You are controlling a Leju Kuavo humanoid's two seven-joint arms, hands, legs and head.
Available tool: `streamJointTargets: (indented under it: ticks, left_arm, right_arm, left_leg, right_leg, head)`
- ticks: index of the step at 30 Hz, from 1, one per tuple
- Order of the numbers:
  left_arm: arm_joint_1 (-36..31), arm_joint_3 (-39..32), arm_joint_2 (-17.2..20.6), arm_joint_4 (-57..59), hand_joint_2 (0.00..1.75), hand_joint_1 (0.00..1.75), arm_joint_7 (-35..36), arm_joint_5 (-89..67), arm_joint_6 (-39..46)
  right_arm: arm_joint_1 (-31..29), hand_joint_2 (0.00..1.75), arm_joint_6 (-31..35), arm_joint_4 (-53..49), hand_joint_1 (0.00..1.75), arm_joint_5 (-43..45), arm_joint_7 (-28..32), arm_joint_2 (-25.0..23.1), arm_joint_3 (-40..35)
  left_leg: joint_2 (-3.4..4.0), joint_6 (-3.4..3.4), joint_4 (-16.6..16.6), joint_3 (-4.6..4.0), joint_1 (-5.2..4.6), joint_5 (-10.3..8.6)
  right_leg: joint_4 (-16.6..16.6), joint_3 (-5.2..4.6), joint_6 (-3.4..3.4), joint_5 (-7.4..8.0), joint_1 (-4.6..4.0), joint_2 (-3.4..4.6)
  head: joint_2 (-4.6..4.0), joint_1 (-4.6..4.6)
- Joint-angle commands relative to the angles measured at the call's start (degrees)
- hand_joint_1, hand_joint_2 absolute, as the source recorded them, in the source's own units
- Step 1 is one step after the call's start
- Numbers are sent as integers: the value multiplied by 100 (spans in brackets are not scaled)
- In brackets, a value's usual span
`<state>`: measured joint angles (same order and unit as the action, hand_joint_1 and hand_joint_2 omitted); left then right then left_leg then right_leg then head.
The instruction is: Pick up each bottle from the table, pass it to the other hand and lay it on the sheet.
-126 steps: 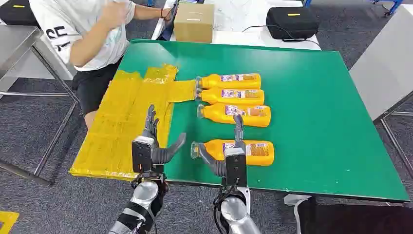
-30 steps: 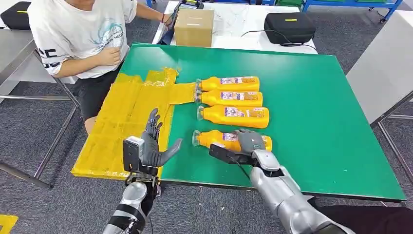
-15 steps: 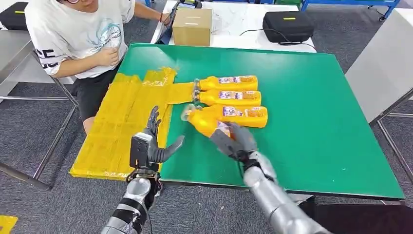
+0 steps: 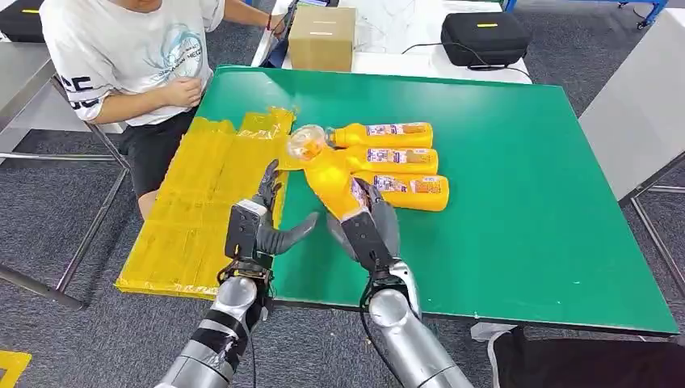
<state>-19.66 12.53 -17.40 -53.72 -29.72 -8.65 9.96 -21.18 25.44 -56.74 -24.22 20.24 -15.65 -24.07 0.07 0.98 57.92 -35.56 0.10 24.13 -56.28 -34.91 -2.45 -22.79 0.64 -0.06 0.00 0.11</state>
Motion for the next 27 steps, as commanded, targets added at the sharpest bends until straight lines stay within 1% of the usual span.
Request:
streamJointTargets:
  ticks: [1,2,4,5,7,9,10,11,19,20,21,22,25,26,27]
  left_arm:
    - [-202,355,234,-4,175,0,133,614,-677]
    - [-170,386,253,-102,175,0,152,775,-844]
    - [-170,386,253,-102,175,0,152,775,-844]
    - [-170,386,253,-102,175,0,152,775,-844]
    - [-167,392,247,-115,175,0,155,787,-856]
    - [-164,447,252,-188,175,0,175,870,-958]
    - [-165,460,241,-207,175,0,178,914,-1013]
    - [-165,479,242,-239,175,0,195,1019,-1130]
    - [-165,479,242,-239,175,0,195,1019,-1130]
    - [-160,490,244,-263,175,0,189,1029,-1131]
    - [-162,515,240,-274,175,0,196,1001,-1076]
    - [-183,549,231,-255,175,0,213,972,-1046]
    - [-274,610,212,-119,175,0,211,780,-747]
    - [-331,611,223,-11,175,93,149,702,-624]
    - [-333,571,217,15,175,175,149,727,-604]
  right_arm:
    - [-576,175,-132,818,175,95,160,-101,-326]
    - [-608,175,-187,902,175,110,181,-126,-382]
    - [-608,175,-187,902,175,110,181,-126,-382]
    - [-608,175,-187,902,175,110,181,-126,-382]
    - [-608,175,-186,918,175,98,178,-143,-401]
    - [-663,175,-278,1059,175,80,179,-207,-497]
    - [-681,175,-315,1111,175,68,184,-244,-549]
    - [-716,175,-367,1194,175,61,181,-288,-616]
    - [-716,175,-367,1194,175,61,181,-288,-616]
    - [-741,175,-386,1256,175,20,175,-320,-685]
    - [-759,175,-449,1318,175,11,163,-354,-746]
    - [-782,175,-488,1400,175,-37,133,-404,-867]
    - [-808,175,-494,1475,175,40,14,-435,-1174]
    - [-848,175,-416,1542,175,183,10,-435,-1283]
    - [-862,175,-411,1573,175,181,-1,-435,-1294]
  left_leg:
    - [12,-8,-2,24,3,8]
    - [10,-10,-5,34,2,10]
    - [10,-6,-4,18,3,6]
    - [10,-8,-2,31,4,12]
    - [10,-5,-3,22,3,8]
    - [5,-3,-2,10,2,3]
    - [11,-5,-1,23,4,10]
    - [12,-4,-3,15,3,7]
    - [2,-6,-2,24,4,9]
    - [4,-5,-5,19,1,6]
    - [9,-8,-4,33,3,12]
    - [6,-5,-3,12,4,5]
    - [7,-8,-2,26,4,12]
    - [6,-6,-3,17,3,7]
    - [6,-8,-2,26,5,12]
  right_leg:
    - [-1,18,10,-6,-3,12]
    - [0,27,13,-9,-3,10]
    - [1,13,8,-3,-4,11]
    - [0,26,11,-9,-4,11]
    - [1,17,7,-5,-3,10]
    - [0,6,4,-2,-1,5]
    - [-1,18,8,-7,-3,12]
    - [0,10,5,-4,-3,13]
    - [1,22,8,-9,-4,5]
    - [0,15,6,-6,0,7]
    - [0,27,10,-11,-3,11]
    - [1,8,6,-4,-4,7]
    - [-2,20,10,-11,-4,10]
    - [-1,12,7,-7,-3,7]
    - [-1,22,10,-11,-5,8]
  head:
    - [0,0]
    - [0,0]
    - [0,0]
    - [0,0]
    - [0,2]
    - [0,0]
    - [0,0]
    - [0,0]
    - [0,0]
    - [0,0]
    - [0,0]
    - [0,0]
    - [0,0]
    - [0,2]
    - [0,0]
